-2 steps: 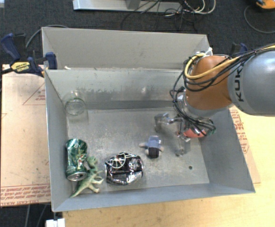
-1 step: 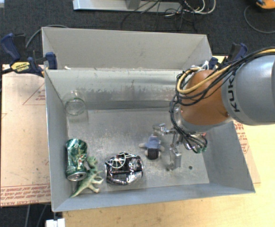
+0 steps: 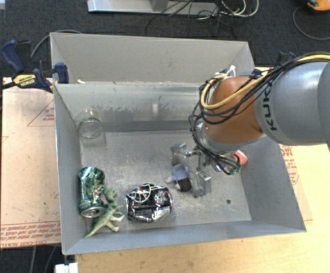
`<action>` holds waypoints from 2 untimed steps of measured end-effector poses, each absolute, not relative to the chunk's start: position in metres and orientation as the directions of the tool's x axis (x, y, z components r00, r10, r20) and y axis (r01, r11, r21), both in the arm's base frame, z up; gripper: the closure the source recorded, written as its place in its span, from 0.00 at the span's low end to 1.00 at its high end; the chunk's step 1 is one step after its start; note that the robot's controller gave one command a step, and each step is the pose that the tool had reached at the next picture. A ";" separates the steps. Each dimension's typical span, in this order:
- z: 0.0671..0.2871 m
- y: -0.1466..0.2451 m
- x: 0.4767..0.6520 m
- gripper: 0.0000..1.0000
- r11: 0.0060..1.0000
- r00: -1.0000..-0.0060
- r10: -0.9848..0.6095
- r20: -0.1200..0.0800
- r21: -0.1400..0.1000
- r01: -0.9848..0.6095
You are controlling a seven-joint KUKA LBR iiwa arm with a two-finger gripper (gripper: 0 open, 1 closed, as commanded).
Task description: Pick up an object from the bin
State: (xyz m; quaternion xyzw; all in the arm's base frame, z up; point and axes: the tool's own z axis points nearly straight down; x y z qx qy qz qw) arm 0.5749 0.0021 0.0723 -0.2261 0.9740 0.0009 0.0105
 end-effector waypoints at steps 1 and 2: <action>0.071 0.016 0.584 1.00 0.680 -0.680 -0.733 -0.016 -0.002 -0.733; 0.071 0.016 0.584 1.00 0.680 -0.680 -0.733 -0.016 -0.002 -0.733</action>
Offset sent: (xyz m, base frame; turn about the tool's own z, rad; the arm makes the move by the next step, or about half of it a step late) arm 0.0000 0.0000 0.0000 0.0000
